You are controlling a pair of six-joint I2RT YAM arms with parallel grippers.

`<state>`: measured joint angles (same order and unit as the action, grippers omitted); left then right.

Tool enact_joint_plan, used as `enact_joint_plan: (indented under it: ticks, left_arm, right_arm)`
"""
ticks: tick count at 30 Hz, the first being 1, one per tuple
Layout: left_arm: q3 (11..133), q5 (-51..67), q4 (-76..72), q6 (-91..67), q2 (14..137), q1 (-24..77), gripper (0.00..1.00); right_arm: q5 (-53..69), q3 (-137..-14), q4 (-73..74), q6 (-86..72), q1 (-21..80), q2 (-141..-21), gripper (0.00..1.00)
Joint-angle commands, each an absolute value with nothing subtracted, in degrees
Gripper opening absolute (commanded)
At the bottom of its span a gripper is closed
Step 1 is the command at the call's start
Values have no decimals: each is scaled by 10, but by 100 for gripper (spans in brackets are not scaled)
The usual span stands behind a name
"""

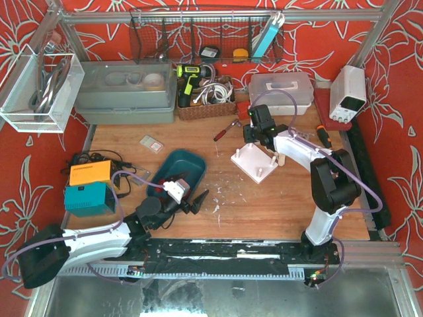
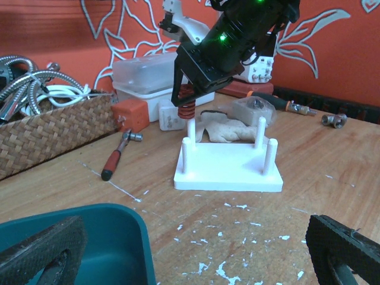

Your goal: Install the large spring

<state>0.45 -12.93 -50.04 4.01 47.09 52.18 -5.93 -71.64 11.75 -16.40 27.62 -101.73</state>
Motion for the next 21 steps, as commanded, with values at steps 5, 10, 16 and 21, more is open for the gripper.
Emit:
enact_joint_plan:
  ticks: [5, 10, 16, 21]
  left_arm:
    - [17, -134, -508, 42, 470, 524, 100]
    - [17, -134, -508, 42, 470, 524, 100]
    - [18, -133, -508, 42, 470, 524, 100]
    - [18, -134, -507, 42, 469, 524, 100]
  right_arm:
    - [-67, -722, 144, -165, 272, -1001, 0]
    - [-66, -716, 146, -165, 272, -997, 0]
    - [-62, -715, 146, -169, 272, -1008, 1]
    - [-56, -720, 155, -172, 272, -1015, 1]
